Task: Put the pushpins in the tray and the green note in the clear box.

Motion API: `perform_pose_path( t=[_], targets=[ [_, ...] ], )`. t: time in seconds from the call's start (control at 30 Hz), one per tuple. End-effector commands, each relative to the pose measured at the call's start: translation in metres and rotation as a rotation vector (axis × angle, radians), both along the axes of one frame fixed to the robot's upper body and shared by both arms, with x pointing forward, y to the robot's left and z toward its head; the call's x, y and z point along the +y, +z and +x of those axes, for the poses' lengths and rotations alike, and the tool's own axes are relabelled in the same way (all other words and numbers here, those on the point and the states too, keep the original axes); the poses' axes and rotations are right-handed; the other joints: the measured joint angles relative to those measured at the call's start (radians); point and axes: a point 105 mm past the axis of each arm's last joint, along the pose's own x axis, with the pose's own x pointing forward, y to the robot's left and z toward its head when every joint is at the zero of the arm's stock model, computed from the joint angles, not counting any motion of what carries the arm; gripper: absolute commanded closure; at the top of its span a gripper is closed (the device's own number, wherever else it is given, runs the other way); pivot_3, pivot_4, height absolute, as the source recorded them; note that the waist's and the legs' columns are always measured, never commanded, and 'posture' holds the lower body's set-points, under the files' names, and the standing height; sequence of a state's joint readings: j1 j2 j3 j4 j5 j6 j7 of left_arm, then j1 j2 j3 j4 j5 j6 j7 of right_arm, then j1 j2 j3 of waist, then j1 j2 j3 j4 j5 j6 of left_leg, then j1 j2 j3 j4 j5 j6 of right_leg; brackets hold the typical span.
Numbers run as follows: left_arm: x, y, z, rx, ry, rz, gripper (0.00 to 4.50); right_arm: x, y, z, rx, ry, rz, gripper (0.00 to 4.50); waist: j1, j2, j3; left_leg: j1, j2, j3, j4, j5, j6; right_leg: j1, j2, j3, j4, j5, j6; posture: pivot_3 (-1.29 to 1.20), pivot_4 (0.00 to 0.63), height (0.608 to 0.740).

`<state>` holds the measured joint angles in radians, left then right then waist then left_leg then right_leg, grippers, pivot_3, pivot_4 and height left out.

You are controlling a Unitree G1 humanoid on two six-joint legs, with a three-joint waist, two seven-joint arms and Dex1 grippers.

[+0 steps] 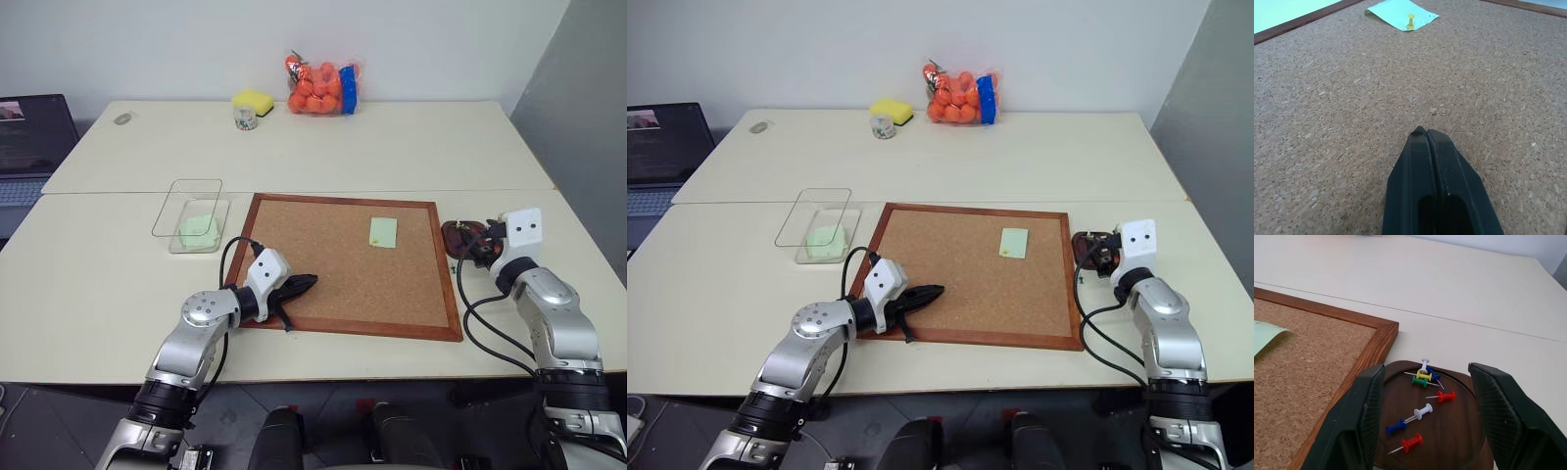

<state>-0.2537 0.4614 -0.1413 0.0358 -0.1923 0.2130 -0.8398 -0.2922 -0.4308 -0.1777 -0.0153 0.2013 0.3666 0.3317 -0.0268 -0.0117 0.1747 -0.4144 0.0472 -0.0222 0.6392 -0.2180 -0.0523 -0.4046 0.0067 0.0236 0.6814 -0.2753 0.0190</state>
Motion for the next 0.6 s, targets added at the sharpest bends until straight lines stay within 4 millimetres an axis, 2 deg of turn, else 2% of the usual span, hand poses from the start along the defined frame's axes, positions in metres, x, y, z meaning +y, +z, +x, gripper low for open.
perform_pose_path(
  t=[0.03, 0.13, 0.2, 0.37, 0.6],
  targets=[
    [-0.001, -0.012, -0.003, 0.048, 0.0, 0.025, 4.5, 0.042, 0.026, -0.011, -0.072, 0.182, 0.05, 1.64, 0.0, 0.0, 0.0, 0.0, 0.0, 0.0, 0.0, 0.0, 0.0, 0.0, 0.0, 0.0, 0.0, 0.0, 0.0, 0.0, 0.15, 0.74],
    [0.0, -0.013, -0.003, 0.048, 0.001, 0.027, 4.5, 0.09, 0.027, -0.023, -0.07, 0.331, 0.072, 1.64, 0.0, 0.0, 0.0, 0.0, 0.0, 0.0, 0.0, 0.0, 0.0, 0.0, 0.0, 0.0, 0.0, 0.0, 0.0, 0.0, 0.15, 0.74],
    [0.001, -0.013, -0.003, 0.048, 0.002, 0.028, 4.5, 0.111, 0.024, -0.027, -0.071, 0.381, 0.063, 1.64, 0.0, 0.0, 0.0, 0.0, 0.0, -0.001, 0.0, 0.0, 0.0, 0.0, 0.0, 0.0, 0.0, 0.0, 0.0, 0.0, 0.15, 0.74],
    [0.001, -0.012, -0.004, 0.047, 0.001, 0.03, 4.5, 0.129, 0.011, -0.019, -0.052, 0.388, 0.034, 1.64, 0.0, 0.0, 0.0, -0.001, 0.0, -0.001, 0.0, 0.0, 0.0, 0.0, 0.0, -0.001, 0.0, 0.0, 0.0, 0.0, 0.15, 0.74],
    [0.001, -0.011, -0.004, 0.048, -0.004, 0.036, 4.5, 0.135, -0.001, 0.001, -0.047, 0.358, -0.014, 1.64, 0.0, 0.0, 0.0, 0.0, 0.0, -0.001, 0.0, 0.0, 0.0, 0.0, 0.0, -0.001, 0.0, 0.0, 0.0, 0.0, 0.15, 0.74]
  ],
)
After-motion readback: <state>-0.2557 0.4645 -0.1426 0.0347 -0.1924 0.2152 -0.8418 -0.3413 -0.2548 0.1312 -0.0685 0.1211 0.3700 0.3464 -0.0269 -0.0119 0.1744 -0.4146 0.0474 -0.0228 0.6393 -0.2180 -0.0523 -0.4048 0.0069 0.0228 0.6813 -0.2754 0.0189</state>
